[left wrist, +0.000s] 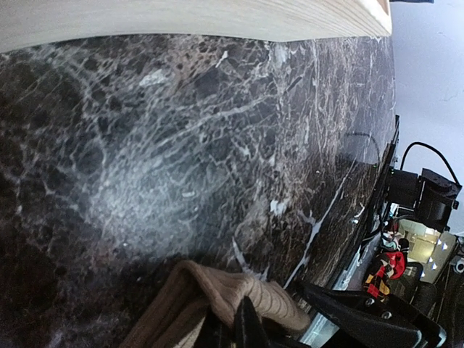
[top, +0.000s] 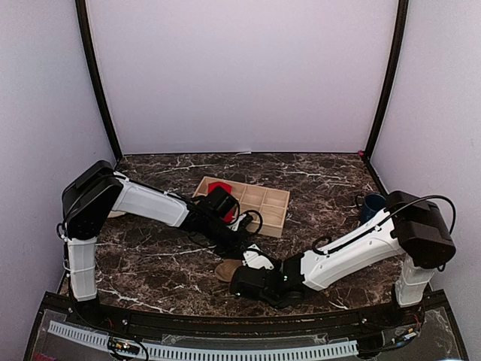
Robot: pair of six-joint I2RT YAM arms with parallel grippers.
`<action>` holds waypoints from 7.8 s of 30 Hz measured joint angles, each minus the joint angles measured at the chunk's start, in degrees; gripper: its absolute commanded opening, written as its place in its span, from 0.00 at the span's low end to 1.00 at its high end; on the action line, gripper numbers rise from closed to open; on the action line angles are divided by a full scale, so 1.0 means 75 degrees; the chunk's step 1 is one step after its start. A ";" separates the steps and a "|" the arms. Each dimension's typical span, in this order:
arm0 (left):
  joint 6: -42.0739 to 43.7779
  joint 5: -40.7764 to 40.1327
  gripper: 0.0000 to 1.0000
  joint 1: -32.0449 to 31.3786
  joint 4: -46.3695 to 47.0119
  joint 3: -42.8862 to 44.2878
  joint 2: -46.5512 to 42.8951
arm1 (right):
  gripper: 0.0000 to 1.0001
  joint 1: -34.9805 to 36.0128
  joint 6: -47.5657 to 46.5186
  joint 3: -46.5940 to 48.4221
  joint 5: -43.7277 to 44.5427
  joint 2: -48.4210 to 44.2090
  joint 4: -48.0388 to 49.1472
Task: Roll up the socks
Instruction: Roll the sock at the center of the board.
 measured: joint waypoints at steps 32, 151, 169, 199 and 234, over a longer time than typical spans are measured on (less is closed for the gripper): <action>0.0268 0.1699 0.00 0.0318 0.3596 -0.1443 0.0501 | 0.49 0.0338 0.4476 -0.2806 -0.0909 -0.2792 0.2457; -0.2407 0.2605 0.74 0.0871 0.4255 -0.2419 -0.0411 | 0.00 0.0050 0.1687 0.1979 -0.0472 0.0472 -0.3532; -0.3608 0.2028 0.75 0.0338 0.4741 -0.3264 -0.0979 | 0.03 0.0082 0.1661 0.1699 -0.0248 0.0376 -0.3383; -0.5284 0.0740 0.71 0.0032 0.5557 -0.3209 -0.1268 | 0.05 0.0201 0.3246 0.2678 0.0041 0.1058 -0.4331; -0.5630 0.0734 0.00 -0.0055 0.5251 -0.2154 -0.0184 | 0.17 0.0303 0.3153 0.2567 0.0009 0.1105 -0.3891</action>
